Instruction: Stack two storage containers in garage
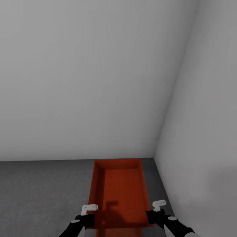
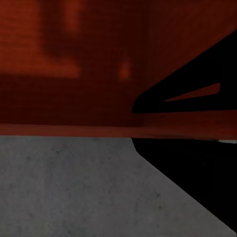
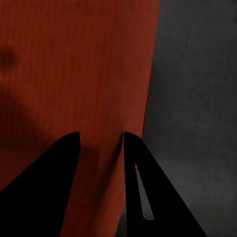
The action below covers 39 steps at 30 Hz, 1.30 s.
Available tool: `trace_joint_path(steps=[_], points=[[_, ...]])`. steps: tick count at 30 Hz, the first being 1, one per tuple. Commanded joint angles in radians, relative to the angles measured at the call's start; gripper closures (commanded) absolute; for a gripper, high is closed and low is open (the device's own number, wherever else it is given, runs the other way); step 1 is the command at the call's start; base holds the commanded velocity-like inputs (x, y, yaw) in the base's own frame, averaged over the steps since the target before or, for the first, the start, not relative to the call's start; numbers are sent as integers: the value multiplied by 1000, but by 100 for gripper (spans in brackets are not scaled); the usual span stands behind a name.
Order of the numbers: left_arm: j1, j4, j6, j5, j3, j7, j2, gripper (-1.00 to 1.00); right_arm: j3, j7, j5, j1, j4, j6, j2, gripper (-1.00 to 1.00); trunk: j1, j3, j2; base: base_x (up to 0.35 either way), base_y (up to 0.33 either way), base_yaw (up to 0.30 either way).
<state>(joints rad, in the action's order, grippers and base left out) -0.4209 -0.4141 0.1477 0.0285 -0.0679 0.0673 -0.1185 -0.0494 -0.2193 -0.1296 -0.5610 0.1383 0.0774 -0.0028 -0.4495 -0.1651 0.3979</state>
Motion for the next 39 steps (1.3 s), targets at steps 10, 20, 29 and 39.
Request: trace_joint_path(steps=[10, 20, 29, 39], points=[[-1, 1, 7, 19, -35, 5, 5, 100, 13, -16, -2, 0, 0, 5, 0, 100, 0, -3, 2, -193, 0, 0], [-1, 1, 7, 19, -35, 5, 5, 100, 14, -15, -2, 0, 0, 5, 0, 100, 0, -5, 2, -16, 0, 0], [-1, 1, 3, 19, -35, -4, 5, 100, 14, -15, -2, 0, 0, 5, 0, 100, 0, -18, 2, 0, 0, 0], [-1, 1, 3, 19, -35, -4, 5, 100, 14, -15, -2, 0, 0, 5, 0, 100, -8, -39, 16, 0, 0, 0]])
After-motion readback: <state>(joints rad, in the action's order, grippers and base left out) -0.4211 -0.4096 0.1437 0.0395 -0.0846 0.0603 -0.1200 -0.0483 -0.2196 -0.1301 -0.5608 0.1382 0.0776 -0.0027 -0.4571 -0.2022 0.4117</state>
